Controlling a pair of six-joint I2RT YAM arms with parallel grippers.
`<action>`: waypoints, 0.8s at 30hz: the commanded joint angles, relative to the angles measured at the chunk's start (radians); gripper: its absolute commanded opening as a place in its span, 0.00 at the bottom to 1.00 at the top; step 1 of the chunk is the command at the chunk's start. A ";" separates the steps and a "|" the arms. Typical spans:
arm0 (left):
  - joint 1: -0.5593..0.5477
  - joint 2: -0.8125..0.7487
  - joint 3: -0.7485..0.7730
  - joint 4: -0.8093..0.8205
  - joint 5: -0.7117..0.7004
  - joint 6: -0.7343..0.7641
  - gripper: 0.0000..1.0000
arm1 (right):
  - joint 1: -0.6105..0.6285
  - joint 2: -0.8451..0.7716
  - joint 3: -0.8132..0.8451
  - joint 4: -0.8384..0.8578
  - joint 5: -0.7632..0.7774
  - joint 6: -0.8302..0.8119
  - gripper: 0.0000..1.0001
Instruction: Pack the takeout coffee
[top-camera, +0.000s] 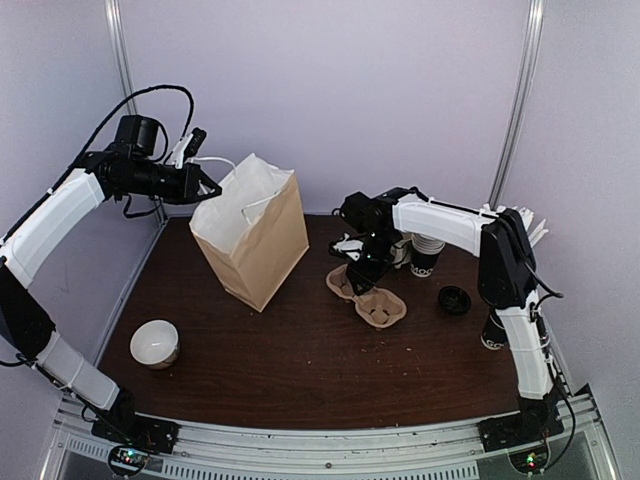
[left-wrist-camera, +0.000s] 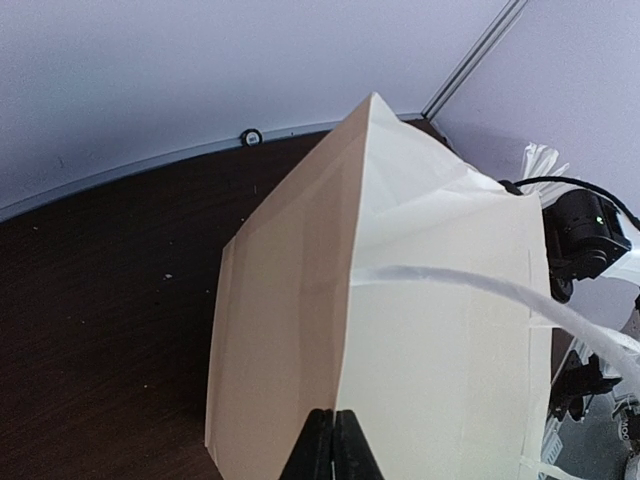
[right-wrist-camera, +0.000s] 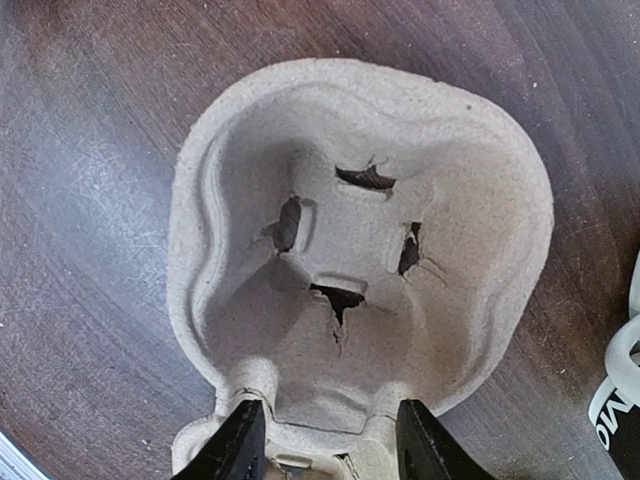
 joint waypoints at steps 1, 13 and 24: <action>0.008 -0.003 -0.004 0.063 0.026 -0.005 0.00 | 0.002 0.039 0.028 -0.013 -0.007 0.009 0.47; 0.009 0.001 -0.004 0.063 0.026 -0.006 0.00 | 0.004 0.045 0.028 -0.020 0.005 0.007 0.45; 0.009 0.013 -0.003 0.062 0.053 0.005 0.00 | 0.010 -0.190 -0.119 0.018 0.026 -0.030 0.42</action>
